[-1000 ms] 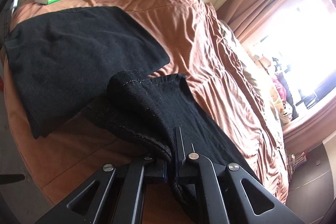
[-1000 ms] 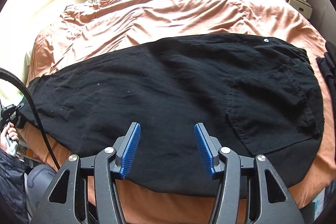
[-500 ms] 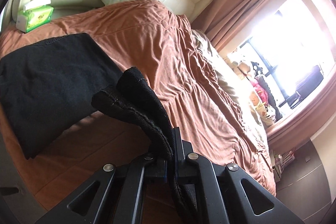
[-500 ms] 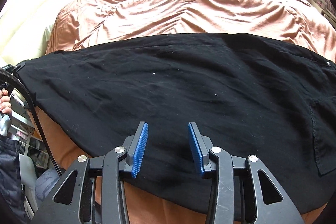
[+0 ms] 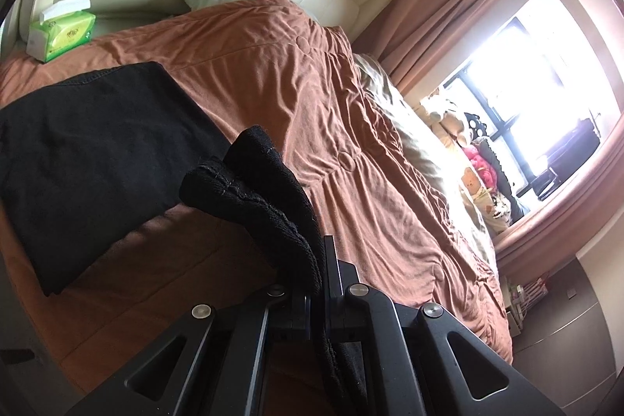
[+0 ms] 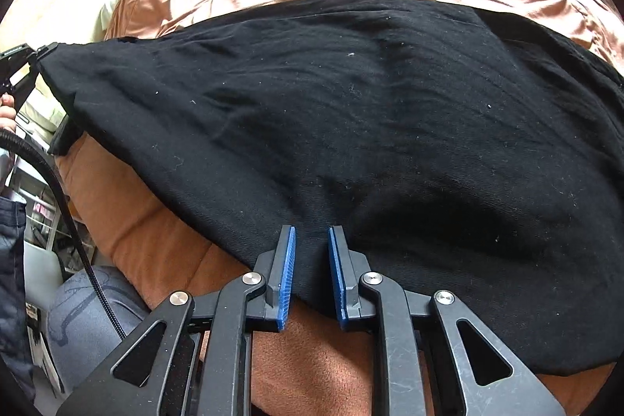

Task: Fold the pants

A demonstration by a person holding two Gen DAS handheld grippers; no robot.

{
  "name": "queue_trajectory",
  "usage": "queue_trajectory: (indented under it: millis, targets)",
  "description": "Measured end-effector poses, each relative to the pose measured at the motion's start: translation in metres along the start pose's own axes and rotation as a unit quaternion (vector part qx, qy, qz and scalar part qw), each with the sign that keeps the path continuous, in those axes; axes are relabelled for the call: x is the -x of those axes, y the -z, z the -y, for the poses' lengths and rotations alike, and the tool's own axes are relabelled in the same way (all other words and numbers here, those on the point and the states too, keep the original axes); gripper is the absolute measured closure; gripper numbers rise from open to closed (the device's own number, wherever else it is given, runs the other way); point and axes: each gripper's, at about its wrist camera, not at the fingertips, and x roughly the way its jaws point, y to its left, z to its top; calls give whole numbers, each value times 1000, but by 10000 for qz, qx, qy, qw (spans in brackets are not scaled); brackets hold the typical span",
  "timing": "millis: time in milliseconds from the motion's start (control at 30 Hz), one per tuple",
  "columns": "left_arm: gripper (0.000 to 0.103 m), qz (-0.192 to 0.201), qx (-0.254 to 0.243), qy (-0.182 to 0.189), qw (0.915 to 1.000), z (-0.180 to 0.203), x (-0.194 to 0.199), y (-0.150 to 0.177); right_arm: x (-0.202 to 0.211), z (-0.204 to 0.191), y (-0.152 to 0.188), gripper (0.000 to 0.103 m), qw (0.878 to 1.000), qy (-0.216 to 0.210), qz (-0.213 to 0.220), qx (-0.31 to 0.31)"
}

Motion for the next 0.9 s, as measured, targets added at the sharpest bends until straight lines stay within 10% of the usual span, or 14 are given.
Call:
queue_trajectory:
  millis: [900]
  targets:
    - [99, -165, 233, -118, 9995, -39, -9, 14, -63, 26, -101, 90, 9985, 537, -51, -91]
